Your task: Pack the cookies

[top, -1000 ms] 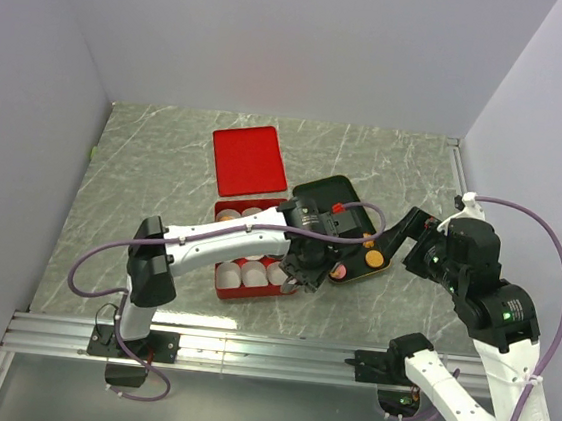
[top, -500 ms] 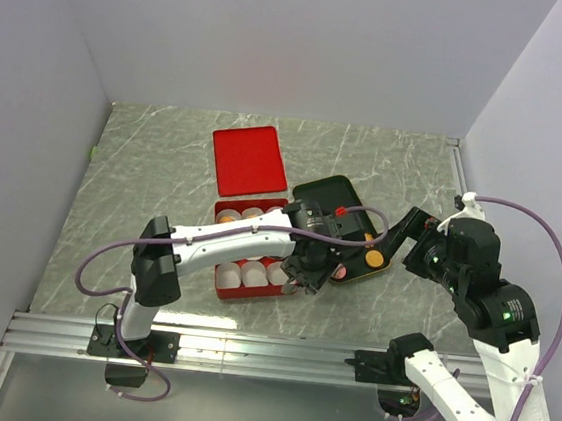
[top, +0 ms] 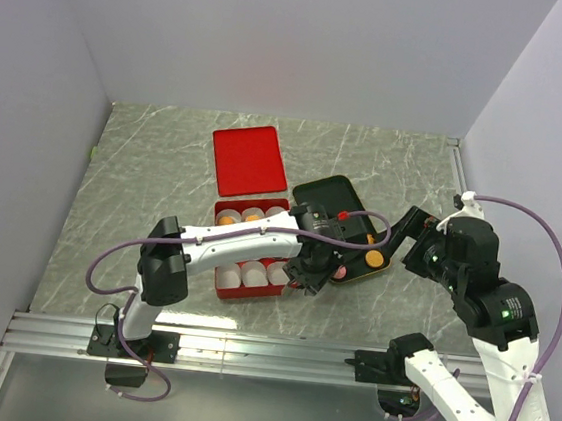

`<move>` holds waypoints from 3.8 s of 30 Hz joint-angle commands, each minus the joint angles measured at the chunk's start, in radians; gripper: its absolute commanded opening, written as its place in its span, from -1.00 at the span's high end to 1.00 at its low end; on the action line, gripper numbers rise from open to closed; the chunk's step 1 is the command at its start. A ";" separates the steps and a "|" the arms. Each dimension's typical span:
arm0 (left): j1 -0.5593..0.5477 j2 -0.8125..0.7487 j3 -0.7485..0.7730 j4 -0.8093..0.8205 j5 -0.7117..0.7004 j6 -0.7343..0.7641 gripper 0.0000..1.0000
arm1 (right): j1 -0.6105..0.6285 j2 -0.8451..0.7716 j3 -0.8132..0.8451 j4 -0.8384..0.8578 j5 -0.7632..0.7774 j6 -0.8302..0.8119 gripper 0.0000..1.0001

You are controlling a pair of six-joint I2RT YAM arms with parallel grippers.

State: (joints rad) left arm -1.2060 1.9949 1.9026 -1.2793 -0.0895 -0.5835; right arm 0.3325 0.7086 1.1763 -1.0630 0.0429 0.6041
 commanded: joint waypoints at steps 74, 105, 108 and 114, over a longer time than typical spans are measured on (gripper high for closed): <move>0.388 -0.794 -0.741 0.023 -0.023 -0.121 0.56 | 0.000 0.048 0.016 0.052 -0.040 -0.049 -1.00; 0.329 -0.599 -0.315 -0.075 -0.044 -0.085 0.29 | 0.000 0.029 0.019 0.041 -0.017 -0.043 -1.00; 0.265 -0.538 -0.252 -0.066 -0.044 -0.099 0.29 | 0.002 0.026 0.014 0.037 -0.012 -0.041 -1.00; 0.172 -0.383 -0.130 -0.028 -0.024 -0.098 0.29 | 0.000 0.022 0.017 0.031 -0.002 -0.033 -1.00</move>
State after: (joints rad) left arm -0.9974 1.5558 1.7004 -1.3365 -0.1291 -0.6762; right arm 0.3325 0.7406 1.1851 -1.0409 0.0177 0.5682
